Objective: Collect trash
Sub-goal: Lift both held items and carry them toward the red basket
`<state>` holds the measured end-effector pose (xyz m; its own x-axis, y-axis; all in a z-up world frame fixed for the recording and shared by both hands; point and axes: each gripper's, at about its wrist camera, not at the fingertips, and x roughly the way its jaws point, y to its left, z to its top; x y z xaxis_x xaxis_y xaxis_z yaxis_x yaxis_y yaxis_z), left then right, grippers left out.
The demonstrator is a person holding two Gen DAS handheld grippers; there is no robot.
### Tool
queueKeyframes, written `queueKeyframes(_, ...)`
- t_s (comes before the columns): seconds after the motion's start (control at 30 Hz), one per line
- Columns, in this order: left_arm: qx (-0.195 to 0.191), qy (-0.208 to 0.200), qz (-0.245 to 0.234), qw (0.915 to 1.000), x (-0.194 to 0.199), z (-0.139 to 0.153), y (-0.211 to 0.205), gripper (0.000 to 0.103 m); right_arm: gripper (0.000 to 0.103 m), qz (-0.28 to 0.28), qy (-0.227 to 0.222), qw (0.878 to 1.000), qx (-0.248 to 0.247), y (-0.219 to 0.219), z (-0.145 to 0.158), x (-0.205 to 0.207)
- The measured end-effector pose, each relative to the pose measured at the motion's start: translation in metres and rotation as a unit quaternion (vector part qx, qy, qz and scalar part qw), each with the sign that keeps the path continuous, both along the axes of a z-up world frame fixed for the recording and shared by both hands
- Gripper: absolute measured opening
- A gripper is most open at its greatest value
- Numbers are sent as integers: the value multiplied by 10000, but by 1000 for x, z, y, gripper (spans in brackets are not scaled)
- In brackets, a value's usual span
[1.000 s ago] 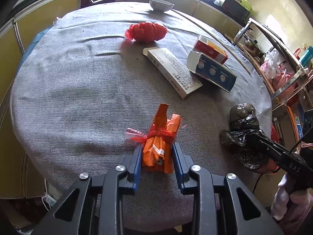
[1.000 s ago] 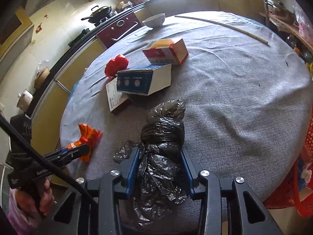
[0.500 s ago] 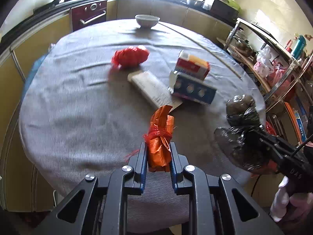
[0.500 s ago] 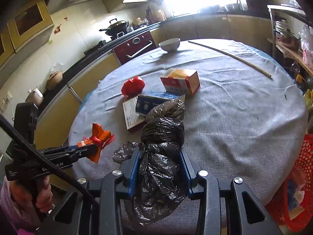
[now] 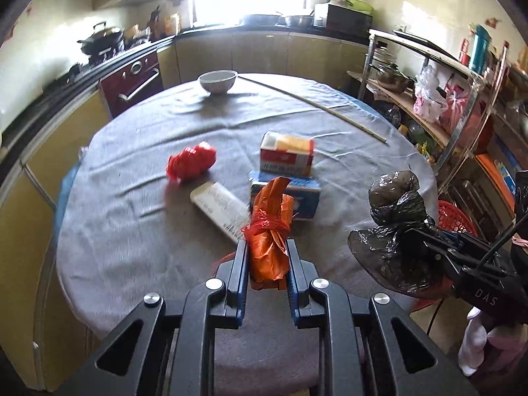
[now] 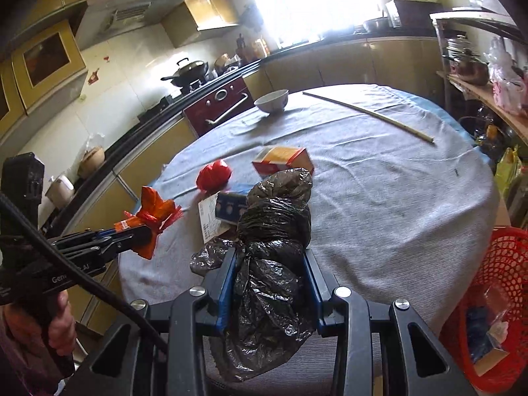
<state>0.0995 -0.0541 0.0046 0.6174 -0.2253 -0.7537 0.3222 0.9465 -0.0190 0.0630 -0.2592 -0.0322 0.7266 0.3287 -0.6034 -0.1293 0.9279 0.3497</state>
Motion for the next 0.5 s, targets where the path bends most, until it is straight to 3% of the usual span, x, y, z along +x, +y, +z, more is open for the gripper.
queueKeyframes(0.5,302,-217,-613,9974,-7,12,-64,21,40,-640,-137,9977,165,-55,4,-22)
